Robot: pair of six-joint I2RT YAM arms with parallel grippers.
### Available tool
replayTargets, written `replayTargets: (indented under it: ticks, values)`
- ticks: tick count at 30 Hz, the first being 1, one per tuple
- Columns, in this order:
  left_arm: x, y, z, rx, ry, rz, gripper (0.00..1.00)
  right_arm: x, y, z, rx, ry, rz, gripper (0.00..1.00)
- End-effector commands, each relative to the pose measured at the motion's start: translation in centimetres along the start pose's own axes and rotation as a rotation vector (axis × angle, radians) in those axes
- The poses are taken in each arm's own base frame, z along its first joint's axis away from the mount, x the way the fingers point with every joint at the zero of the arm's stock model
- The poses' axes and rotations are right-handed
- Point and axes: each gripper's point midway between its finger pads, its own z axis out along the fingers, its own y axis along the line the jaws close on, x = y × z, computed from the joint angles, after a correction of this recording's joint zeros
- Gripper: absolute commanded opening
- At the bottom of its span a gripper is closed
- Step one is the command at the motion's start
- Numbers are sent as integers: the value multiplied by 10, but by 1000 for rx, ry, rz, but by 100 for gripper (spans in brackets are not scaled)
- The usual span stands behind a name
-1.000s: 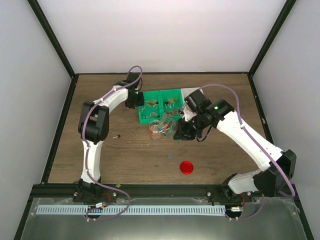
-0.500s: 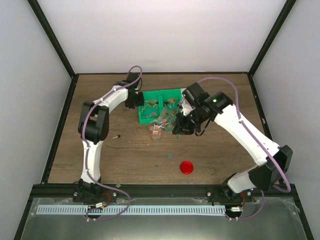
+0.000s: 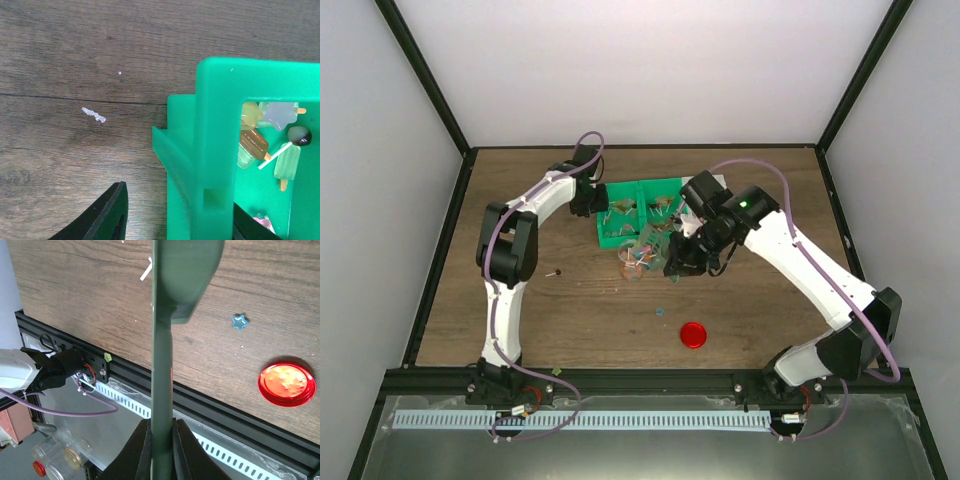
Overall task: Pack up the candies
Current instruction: Place the fake candies in the packing bottle.
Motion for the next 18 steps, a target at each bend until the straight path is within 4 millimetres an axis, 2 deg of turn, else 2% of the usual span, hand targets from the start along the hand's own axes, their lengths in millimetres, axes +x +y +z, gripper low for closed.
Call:
replayTargets:
  ticks: [1,7,13,18]
  values:
    - [-3,5,-6,-1,-13,-9,40,10,-8,11,24,46,6,1]
    - [-3,5,-5,2,-12,-11,40,9,-13,14,45,48,2,1]
    - [-3,5,-6,0,-12,-11,40,-5,-4,2,45,-19,-1,1]
    - [-2,5,-6,1,-9,-9,40,-8,1,-7,29,-47,1,1]
